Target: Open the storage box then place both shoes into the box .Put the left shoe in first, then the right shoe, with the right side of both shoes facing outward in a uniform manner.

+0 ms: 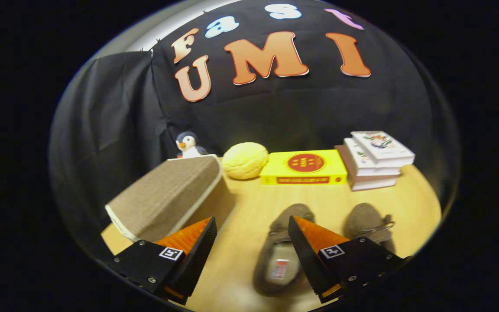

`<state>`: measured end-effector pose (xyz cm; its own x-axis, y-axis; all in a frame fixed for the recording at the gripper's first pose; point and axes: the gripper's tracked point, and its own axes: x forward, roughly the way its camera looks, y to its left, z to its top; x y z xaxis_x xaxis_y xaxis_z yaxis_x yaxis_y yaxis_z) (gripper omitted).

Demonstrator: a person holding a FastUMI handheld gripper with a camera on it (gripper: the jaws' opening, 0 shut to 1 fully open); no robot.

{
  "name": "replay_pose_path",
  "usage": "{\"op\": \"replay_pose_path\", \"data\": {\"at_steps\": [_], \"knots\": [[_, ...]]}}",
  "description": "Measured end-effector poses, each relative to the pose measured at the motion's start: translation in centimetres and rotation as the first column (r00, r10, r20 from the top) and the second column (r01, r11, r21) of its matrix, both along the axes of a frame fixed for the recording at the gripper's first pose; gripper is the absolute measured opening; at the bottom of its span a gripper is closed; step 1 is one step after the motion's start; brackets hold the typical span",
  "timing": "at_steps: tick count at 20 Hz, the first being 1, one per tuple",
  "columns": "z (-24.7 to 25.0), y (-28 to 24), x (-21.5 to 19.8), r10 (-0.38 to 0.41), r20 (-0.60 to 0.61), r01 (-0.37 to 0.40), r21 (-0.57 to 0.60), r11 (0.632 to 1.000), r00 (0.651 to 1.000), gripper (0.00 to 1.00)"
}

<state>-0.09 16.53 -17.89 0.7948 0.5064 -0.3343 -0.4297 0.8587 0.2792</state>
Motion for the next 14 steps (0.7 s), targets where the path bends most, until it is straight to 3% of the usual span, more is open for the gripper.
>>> {"op": "replay_pose_path", "data": {"at_steps": [2, 4, 7, 11, 14], "knots": [[0.3, 2.3, -0.1, 0.092, -0.056, -0.084, 0.12, 0.989, 0.994, 0.99], [0.5, 4.3, -0.3, 0.181, -0.144, -0.133, 0.293, 0.947, 0.973, 0.98], [1.3, 7.3, -1.2, 0.339, -0.238, -0.17, 0.534, 0.829, 0.91, 0.97], [1.0, 8.4, -1.2, 0.454, -0.309, -0.104, 0.722, 0.684, 0.836, 0.97], [0.1, 10.1, -1.0, 0.499, -0.332, -0.108, 0.739, 0.665, 0.8, 0.97]]}}
